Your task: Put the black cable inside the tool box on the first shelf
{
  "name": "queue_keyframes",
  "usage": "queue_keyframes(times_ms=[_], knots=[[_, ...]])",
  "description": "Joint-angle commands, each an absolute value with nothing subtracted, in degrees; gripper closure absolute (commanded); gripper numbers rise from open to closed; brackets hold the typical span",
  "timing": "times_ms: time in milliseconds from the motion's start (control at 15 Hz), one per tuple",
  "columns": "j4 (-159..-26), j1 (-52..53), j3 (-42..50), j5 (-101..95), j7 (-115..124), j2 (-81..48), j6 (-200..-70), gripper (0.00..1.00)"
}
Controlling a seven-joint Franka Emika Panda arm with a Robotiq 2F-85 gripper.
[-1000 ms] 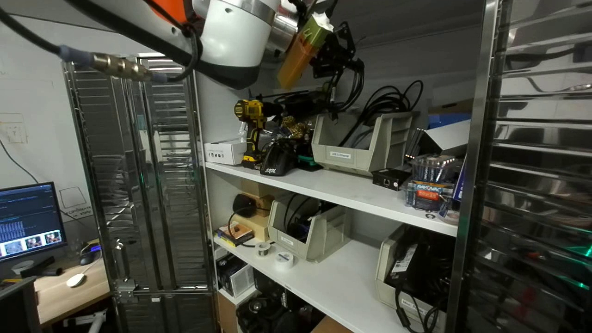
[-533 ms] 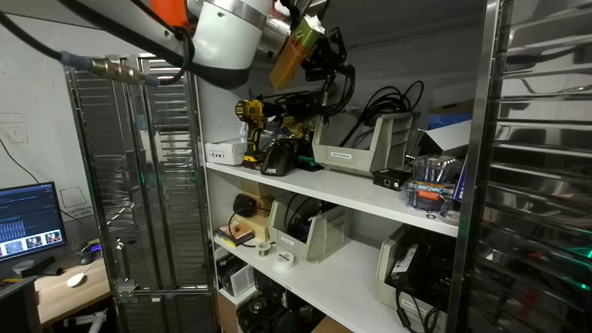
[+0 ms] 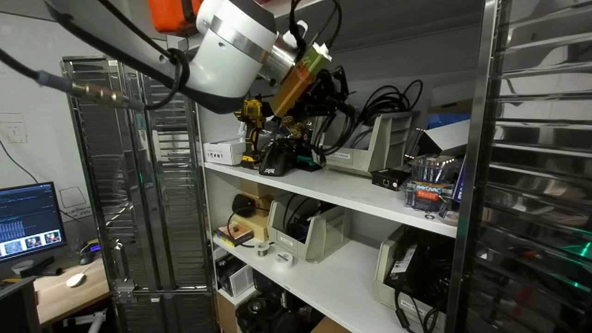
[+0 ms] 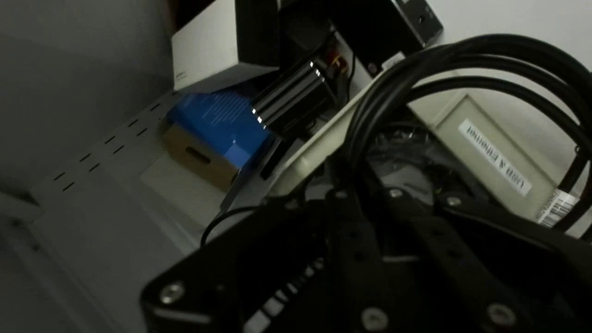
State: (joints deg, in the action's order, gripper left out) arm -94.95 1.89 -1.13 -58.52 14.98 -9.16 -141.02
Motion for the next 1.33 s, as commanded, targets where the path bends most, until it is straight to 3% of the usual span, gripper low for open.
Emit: queue_keyframes(times_ms=[0, 667, 1267], knots=[[-93.6, 1.5, 1.0, -61.4, 15.3, -12.2, -142.5, 0.98], [-76.0, 3.1, 2.2, -68.2, 27.0, -20.5, -154.2, 0.98], [-58.5, 3.9, 4.3, -77.2, 28.6, -34.2, -151.7, 0.98]])
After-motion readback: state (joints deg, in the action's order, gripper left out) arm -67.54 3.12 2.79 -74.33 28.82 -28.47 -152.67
